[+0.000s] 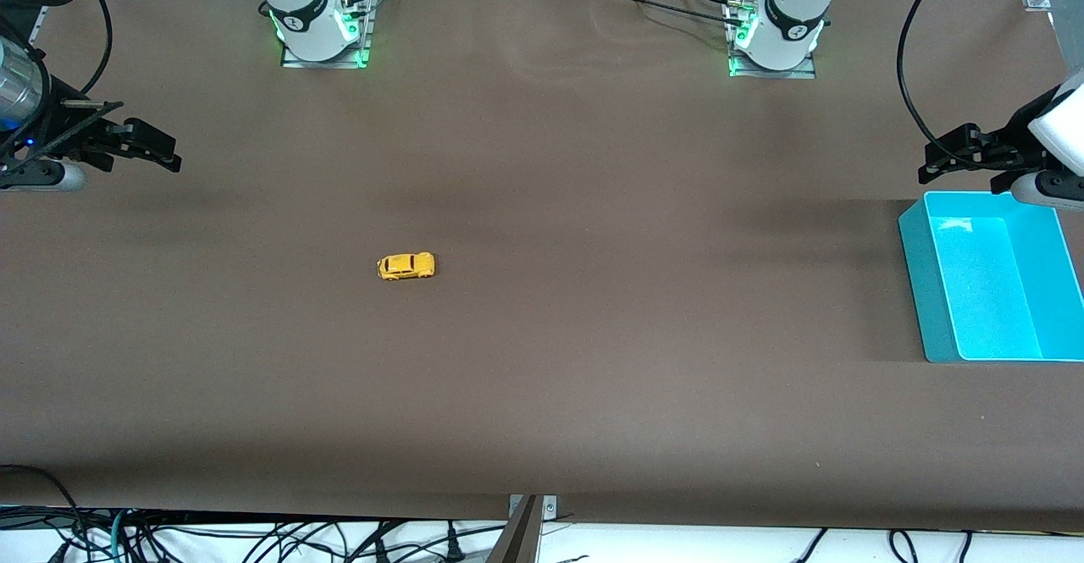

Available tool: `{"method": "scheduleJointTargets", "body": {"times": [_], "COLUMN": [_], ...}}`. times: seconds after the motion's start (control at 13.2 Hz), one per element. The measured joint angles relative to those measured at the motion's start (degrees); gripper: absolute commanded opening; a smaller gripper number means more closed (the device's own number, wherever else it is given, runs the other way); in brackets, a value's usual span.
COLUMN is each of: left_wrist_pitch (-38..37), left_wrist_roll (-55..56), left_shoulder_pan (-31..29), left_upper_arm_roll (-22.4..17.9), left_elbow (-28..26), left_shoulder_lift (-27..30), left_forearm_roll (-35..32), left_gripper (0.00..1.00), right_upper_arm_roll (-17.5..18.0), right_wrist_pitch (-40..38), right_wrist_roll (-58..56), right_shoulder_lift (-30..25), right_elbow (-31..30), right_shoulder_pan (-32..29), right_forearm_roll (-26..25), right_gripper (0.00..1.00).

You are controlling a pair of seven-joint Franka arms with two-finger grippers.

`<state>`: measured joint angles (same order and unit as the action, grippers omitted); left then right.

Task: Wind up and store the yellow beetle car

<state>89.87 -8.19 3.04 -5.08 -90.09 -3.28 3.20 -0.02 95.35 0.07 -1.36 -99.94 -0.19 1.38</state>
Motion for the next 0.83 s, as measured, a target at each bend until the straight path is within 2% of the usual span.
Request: {"method": "scheduleJointTargets", "body": {"times": [0.83], "left_wrist_pitch": [0.0], "left_wrist_roll": [0.0], "left_shoulder_pan": [-0.1], "left_upper_arm_roll": [0.0], "left_elbow": [0.0], "left_shoulder_lift": [-0.1], "left_forearm_roll": [0.0], "left_gripper": [1.00], "right_upper_arm_roll": [0.0], "right_wrist_pitch": [-0.8], "right_wrist_roll": [0.0], "right_shoulder_lift": [0.0], "right_elbow": [0.0], "right_shoulder_pan": [0.0], "right_forearm_roll": [0.0], "right_gripper": [1.00]}}
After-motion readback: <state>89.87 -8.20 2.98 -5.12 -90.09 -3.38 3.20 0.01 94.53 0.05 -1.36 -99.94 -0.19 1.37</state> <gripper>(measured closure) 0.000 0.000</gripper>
